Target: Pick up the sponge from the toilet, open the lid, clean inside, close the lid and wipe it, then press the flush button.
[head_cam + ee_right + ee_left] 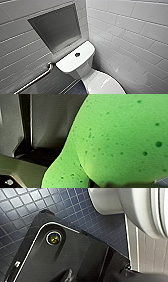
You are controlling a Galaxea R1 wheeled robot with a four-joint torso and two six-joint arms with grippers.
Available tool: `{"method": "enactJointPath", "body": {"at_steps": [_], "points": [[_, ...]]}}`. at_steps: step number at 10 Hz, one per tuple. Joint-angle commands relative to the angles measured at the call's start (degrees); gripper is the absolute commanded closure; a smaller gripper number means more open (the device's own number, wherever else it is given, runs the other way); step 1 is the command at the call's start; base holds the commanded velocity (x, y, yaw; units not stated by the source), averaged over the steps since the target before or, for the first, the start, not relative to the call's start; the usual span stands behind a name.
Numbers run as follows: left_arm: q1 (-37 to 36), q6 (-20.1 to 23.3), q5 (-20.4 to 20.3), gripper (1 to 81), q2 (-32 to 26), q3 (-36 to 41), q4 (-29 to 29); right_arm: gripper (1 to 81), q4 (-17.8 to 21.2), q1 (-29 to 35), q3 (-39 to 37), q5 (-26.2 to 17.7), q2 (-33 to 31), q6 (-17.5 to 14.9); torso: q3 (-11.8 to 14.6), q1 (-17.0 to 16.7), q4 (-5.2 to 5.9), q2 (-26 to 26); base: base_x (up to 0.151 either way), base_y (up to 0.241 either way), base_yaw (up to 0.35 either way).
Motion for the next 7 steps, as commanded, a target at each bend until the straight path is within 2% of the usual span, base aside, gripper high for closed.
{"method": "enactJointPath", "body": {"at_steps": [1,2,3,4,5,6,7], "points": [[6.16,0.52,3.26,1.0,1.35,-3.2,13.34,81.1,-0.63,-0.41,-3.23,-8.5,2.73,-0.32,0.0,-7.34,0.0,11.4,0.0,0.0,0.0],[7.93,0.52,3.25,1.0,3.36,-5.39,15.63,81.1,-0.62,-0.67,-3.24,-8.5,2.92,-0.32,0.0,-4.08,0.0,6.39,0.0,0.0,0.0],[9.15,0.52,3.43,1.0,5.74,-7.94,18.53,81.1,-0.62,-0.85,-3.24,-8.5,3.09,-0.32,4.17,-5.02,0.0,7.83,0.0,0.0,0.0],[10.39,0.52,3.52,1.0,7.93,-10.66,20.47,81.1,-0.62,-1.02,-3.24,-8.5,3.18,-0.32,4.89,-6.09,-1.61,9.69,0.0,0.0,0.0],[11.1,0.52,3.52,1.0,9.78,-13.39,21.35,81.1,-0.62,-1.37,-3.24,-8.5,3.18,-0.32,5.85,-7.06,-4.12,11.28,0.0,0.0,0.0],[11.71,0.52,3.52,1.0,11.19,-16.02,21.79,81.1,-0.45,-1.46,-3.33,-8.5,3.18,-0.32,6.99,-8.08,-4.67,12.83,0.0,0.0,0.0],[12.32,0.52,3.44,1.0,12.51,-18.05,22.58,81.1,-0.44,-1.55,-3.33,-8.5,3.18,-0.32,8.35,-9.24,-5.74,14.6,0.0,0.0,0.0]]}}
